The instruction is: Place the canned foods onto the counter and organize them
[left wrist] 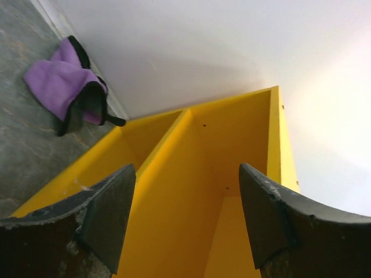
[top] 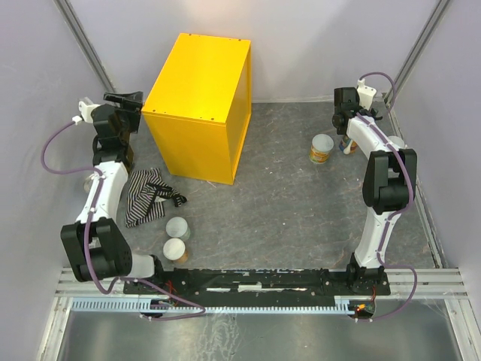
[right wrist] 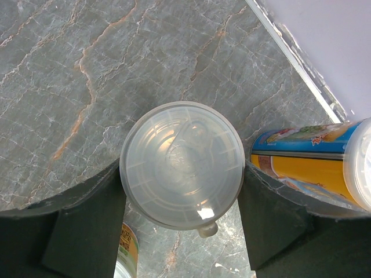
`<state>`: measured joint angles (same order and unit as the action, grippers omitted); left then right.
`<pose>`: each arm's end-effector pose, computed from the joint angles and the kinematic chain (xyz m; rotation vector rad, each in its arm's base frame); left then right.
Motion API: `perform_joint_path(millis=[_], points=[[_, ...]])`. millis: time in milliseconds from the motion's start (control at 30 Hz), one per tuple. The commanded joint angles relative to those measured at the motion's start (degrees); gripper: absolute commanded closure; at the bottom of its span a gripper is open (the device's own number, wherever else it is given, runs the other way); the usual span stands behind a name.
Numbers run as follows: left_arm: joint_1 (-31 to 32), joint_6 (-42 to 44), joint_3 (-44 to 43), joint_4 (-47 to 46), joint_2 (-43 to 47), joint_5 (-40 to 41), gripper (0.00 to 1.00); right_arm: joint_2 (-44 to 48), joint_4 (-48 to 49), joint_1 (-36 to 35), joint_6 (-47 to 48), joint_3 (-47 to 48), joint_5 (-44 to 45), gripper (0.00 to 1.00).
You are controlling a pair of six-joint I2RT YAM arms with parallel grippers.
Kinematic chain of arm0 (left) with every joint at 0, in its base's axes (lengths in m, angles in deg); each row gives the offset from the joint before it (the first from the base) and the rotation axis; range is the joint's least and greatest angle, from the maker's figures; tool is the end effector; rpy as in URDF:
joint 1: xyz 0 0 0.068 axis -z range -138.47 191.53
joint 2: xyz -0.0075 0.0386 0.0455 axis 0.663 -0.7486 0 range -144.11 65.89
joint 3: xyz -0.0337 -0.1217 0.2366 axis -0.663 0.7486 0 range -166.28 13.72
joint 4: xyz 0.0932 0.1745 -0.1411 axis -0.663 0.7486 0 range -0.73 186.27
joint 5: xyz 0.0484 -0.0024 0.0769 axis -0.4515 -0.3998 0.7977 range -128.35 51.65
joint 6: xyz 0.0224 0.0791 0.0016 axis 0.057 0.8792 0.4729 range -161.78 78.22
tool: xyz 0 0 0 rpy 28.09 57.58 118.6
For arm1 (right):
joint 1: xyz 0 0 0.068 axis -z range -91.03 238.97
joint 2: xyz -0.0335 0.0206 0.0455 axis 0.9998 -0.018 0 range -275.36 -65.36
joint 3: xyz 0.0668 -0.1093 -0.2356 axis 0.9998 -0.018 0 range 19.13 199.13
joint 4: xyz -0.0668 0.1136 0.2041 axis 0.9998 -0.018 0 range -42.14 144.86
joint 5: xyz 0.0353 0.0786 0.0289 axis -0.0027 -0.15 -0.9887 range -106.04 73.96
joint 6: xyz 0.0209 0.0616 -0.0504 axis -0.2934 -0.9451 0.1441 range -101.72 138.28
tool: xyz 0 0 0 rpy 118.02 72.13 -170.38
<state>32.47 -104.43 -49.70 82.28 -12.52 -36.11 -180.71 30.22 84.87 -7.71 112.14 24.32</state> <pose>0.3403 0.0571 0.3468 -1.0523 1.4051 -0.6570 0.4519 -0.0141 0.2237 0.7284 2.0928 -0.5539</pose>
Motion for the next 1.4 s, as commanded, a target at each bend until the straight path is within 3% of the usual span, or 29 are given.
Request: perform_joint_path(millis=[0, 267, 367, 900, 1367], points=[[-0.9, -6.7, 1.5, -9.4, -1.3, -7.0, 0.24, 1.6, -0.5, -0.6, 1.3, 2.2, -0.4, 0.99], [-3.4, -21.1, 10.1, -31.5, -6.1, -20.3, 0.46, 1.9, -0.8, -0.4, 1.6, 3.1, -0.3, 0.99], [-3.5, -23.2, 10.8, -36.7, -7.8, -24.4, 0.50, 2.4, -0.9, -0.4, 1.8, 3.0, -0.3, 0.99], [-3.7, -20.2, 11.4, -41.4, -5.2, -41.3, 0.52, 6.8, -0.8, -0.5, 1.3, -0.6, -0.6, 0.98], [-2.7, -23.9, 16.6, -47.2, 0.8, -48.1, 0.54, 11.7, -0.9, -0.7, 1.7, -4.0, -1.4, 0.99]])
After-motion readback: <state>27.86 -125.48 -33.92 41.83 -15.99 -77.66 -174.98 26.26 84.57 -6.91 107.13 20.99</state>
